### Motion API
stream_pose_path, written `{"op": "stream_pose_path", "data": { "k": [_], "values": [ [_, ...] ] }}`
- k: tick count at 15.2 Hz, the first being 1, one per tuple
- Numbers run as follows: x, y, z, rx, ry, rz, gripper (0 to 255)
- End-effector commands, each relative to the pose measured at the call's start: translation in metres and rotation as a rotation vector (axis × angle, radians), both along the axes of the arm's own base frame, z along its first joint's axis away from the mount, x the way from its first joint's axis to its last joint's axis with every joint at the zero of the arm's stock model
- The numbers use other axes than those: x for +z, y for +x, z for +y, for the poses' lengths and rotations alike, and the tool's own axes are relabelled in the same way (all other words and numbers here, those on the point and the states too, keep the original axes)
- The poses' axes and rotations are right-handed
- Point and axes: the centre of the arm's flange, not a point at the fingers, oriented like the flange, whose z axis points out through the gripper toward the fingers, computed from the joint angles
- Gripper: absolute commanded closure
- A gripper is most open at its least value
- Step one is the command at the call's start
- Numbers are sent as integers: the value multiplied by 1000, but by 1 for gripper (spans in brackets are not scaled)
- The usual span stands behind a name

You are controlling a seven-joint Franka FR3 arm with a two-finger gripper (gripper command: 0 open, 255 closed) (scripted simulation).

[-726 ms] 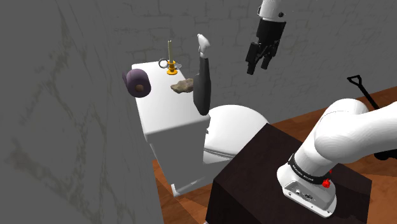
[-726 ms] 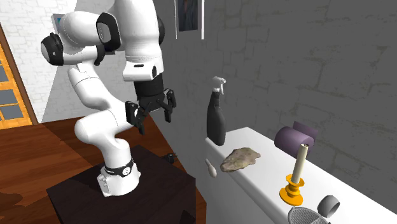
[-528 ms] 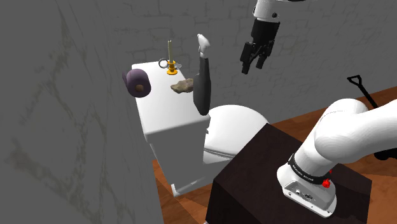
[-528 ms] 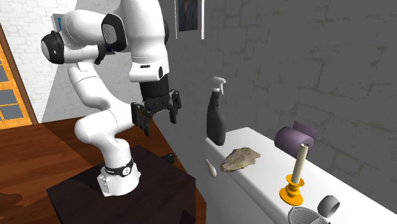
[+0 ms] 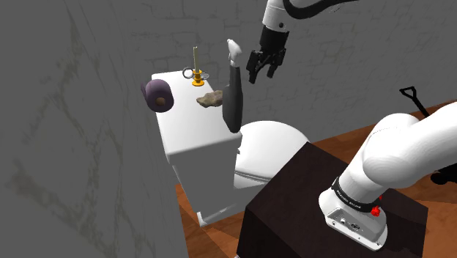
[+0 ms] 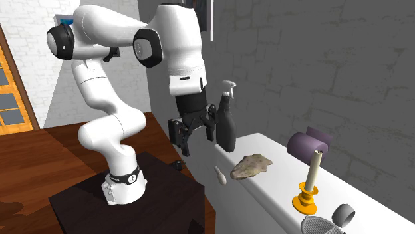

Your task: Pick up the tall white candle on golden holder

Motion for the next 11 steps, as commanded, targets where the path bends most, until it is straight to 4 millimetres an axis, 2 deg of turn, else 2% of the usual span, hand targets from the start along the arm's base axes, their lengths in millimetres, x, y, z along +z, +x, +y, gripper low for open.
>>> {"op": "stream_pose_path", "data": {
  "k": [1, 11],
  "values": [
    [-4, 23, 8, -4, -3, -33, 0],
    [-13, 127, 46, -22, -20, -183, 0]
  ]
}}
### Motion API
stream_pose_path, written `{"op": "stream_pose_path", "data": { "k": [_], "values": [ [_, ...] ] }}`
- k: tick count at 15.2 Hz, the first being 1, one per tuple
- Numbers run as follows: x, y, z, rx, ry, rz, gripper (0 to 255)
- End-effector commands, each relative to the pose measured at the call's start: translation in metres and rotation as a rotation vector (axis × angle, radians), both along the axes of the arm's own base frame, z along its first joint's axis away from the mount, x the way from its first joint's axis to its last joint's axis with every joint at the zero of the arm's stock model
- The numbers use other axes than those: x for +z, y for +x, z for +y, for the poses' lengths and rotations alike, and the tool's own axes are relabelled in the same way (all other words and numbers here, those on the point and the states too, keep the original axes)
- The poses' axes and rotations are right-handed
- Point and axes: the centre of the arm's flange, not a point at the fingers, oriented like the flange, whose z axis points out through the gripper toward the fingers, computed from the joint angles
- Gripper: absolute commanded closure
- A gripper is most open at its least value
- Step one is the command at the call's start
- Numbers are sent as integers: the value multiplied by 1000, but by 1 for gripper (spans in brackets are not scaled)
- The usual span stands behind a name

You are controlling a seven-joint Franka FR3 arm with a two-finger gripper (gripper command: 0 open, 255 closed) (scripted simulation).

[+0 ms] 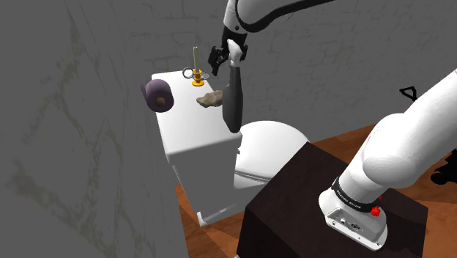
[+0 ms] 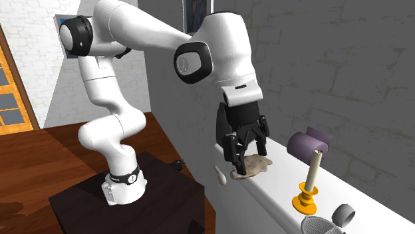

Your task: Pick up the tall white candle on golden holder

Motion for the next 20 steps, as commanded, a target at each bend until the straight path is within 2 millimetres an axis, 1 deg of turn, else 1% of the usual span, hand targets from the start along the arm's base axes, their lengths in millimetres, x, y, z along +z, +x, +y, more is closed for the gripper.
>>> {"op": "stream_pose_path", "data": {
  "k": [1, 8, 9, 16, 18, 19, 20],
  "values": [
    [2, 20, 9, -3, -3, -32, 0],
    [6, 94, 35, -16, -15, -137, 0],
    [6, 98, 36, -17, -16, -144, 0],
    [-31, 98, 36, -17, -16, -144, 0],
    [-34, 98, 36, -17, -16, -144, 0],
    [-34, 98, 36, -17, -16, -144, 255],
    [-34, 98, 37, -17, -16, -144, 255]
  ]
}}
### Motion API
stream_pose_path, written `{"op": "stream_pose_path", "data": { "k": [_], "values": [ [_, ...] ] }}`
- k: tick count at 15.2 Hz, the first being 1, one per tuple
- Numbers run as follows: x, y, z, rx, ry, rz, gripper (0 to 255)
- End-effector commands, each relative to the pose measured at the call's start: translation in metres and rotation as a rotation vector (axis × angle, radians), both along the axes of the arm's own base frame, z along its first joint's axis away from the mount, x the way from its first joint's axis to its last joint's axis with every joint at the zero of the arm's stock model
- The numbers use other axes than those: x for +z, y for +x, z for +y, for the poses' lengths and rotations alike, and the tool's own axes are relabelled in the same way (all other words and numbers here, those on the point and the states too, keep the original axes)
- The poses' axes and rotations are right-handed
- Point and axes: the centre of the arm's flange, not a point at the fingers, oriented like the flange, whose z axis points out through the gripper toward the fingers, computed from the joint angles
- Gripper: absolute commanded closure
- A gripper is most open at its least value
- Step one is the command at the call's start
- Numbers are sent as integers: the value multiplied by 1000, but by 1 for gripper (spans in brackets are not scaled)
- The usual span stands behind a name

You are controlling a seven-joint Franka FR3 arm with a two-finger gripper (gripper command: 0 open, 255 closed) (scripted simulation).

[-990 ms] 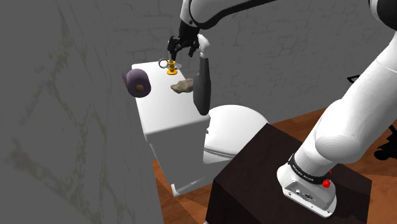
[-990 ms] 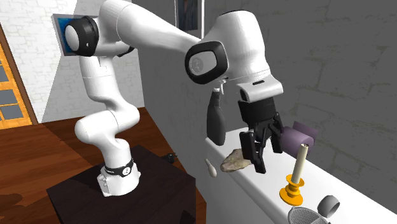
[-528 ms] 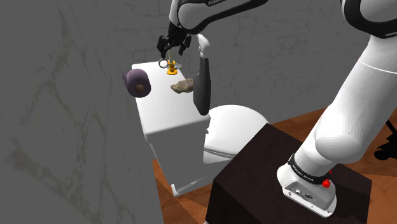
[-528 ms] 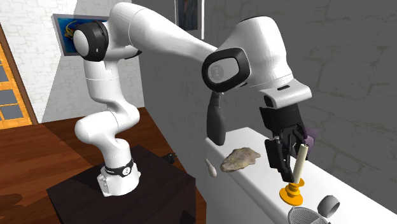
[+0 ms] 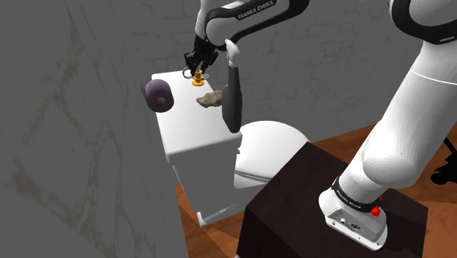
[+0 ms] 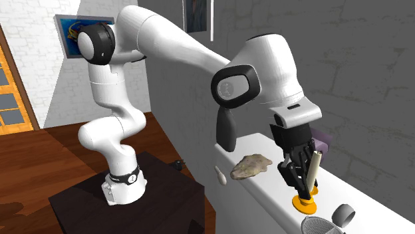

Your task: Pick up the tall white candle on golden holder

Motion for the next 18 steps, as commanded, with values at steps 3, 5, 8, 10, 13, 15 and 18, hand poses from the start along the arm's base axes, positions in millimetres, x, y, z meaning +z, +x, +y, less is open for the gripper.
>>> {"op": "stream_pose_path", "data": {
  "k": [3, 5, 8, 10, 13, 15, 18],
  "values": [
    [-1, 0, 0, 0, 0, 0, 255],
    [0, 0, 0, 0, 0, 0, 255],
    [0, 0, 0, 0, 0, 0, 255],
    [10, 0, 0, 0, 0, 0, 255],
    [26, 0, 0, 0, 0, 0, 255],
    [37, 0, 0, 0, 0, 0, 255],
    [52, 0, 0, 0, 0, 0, 255]
  ]
}}
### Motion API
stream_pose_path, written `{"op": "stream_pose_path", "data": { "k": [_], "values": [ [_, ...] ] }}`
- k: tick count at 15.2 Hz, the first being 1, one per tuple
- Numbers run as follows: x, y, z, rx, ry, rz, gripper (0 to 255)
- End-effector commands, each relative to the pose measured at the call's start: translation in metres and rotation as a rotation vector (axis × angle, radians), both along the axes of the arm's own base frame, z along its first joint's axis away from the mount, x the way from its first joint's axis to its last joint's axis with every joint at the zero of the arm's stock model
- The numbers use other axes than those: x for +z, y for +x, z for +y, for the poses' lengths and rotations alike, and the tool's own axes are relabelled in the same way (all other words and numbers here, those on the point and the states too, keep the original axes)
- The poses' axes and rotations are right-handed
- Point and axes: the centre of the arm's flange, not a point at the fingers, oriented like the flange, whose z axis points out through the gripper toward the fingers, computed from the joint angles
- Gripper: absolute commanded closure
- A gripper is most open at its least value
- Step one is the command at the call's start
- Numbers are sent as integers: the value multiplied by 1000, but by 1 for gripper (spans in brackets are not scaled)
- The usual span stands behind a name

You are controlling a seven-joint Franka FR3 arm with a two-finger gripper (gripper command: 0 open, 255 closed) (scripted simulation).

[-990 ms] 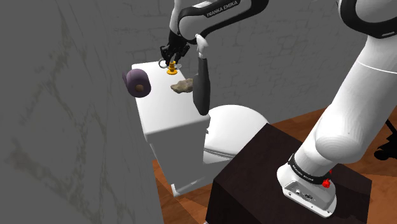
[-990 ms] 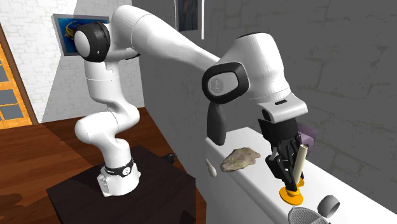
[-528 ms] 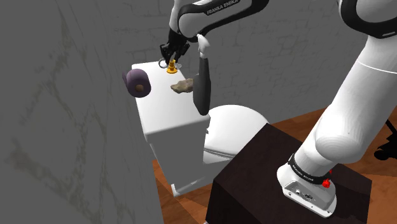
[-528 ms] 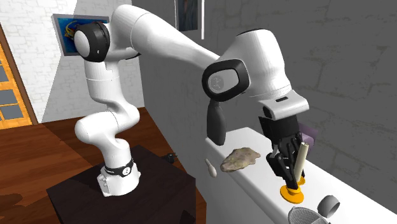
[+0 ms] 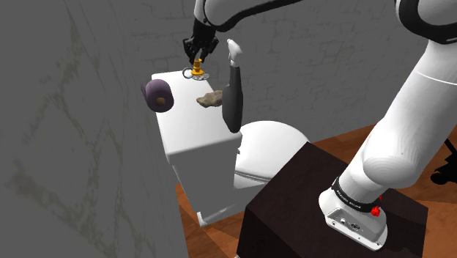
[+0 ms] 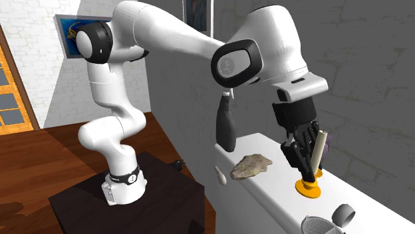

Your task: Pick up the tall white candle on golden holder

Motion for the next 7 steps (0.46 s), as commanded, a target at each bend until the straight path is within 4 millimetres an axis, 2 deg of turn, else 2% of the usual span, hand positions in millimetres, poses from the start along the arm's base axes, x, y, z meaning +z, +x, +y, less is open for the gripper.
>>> {"op": "stream_pose_path", "data": {
  "k": [1, 5, 7],
  "values": [
    [11, 1, 0, 0, 0, 0, 255],
    [32, 1, 0, 0, 0, 0, 255],
    [33, 1, 0, 0, 0, 0, 255]
  ]
}}
